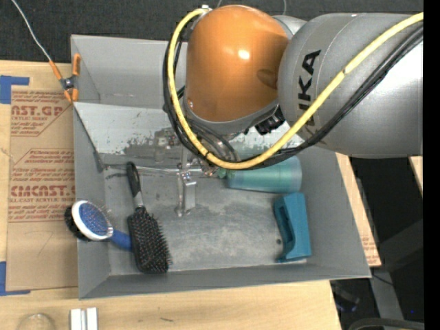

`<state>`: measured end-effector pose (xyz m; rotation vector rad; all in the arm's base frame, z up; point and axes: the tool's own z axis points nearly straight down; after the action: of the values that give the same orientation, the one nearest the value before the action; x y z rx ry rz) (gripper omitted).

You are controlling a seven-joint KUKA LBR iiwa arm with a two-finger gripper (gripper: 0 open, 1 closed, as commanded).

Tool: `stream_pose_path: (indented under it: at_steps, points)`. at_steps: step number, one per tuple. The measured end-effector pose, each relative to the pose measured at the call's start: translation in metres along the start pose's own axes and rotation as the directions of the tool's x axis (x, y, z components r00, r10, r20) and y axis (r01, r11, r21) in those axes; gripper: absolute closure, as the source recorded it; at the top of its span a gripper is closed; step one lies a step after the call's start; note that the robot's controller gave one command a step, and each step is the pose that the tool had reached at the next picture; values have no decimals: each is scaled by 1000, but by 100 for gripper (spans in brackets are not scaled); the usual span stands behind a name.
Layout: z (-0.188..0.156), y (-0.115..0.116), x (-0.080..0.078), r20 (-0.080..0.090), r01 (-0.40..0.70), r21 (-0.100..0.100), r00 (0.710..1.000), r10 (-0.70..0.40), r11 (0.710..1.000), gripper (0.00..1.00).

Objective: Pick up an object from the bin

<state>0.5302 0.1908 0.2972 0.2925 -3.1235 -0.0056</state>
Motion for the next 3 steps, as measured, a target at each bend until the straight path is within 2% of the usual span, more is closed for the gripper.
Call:
stream_pose_path:
  at_steps: [1, 2, 3]
  points:
    - [48, 49, 25, -3, 35, -1, 999, -35, 999, 0]
    - [90, 38, 30, -4, 212, -2, 977, -212, 977, 0]
    - [85, 43, 34, -1, 385, -3, 923, -385, 923, 0]
